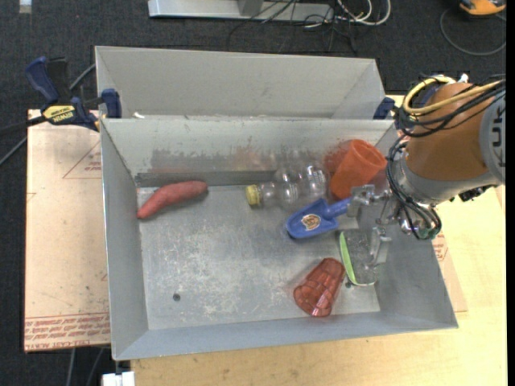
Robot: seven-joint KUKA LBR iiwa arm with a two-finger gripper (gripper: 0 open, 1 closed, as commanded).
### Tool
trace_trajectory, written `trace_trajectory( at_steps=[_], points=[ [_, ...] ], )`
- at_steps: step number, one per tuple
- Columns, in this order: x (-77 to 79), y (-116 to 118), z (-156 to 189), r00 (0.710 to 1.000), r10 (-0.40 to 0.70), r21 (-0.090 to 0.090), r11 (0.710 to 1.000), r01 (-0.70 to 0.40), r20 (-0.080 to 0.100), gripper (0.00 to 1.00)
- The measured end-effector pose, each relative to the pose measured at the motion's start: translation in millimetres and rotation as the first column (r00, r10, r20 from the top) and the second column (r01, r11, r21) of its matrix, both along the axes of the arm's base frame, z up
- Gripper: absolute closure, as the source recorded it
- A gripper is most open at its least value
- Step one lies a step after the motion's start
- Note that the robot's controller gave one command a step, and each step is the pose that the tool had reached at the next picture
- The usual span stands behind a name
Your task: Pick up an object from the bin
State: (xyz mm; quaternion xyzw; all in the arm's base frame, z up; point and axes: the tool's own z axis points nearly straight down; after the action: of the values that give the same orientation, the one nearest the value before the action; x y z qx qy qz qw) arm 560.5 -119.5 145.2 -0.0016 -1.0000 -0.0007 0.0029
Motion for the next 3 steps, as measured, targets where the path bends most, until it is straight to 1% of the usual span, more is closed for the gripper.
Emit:
trace_trajectory(
  at_steps=[1,2,3],
  points=[
    [1.7,1,5,1.0,0.004,-0.001,1.0,-0.004,0.007,0.0],
    [-5.6,7,-69,0.995,-0.095,0.002,0.995,0.095,-0.005,0.0],
    [-9.3,-26,-73,0.999,0.048,-0.001,0.999,-0.048,0.008,0.0]
  ],
)
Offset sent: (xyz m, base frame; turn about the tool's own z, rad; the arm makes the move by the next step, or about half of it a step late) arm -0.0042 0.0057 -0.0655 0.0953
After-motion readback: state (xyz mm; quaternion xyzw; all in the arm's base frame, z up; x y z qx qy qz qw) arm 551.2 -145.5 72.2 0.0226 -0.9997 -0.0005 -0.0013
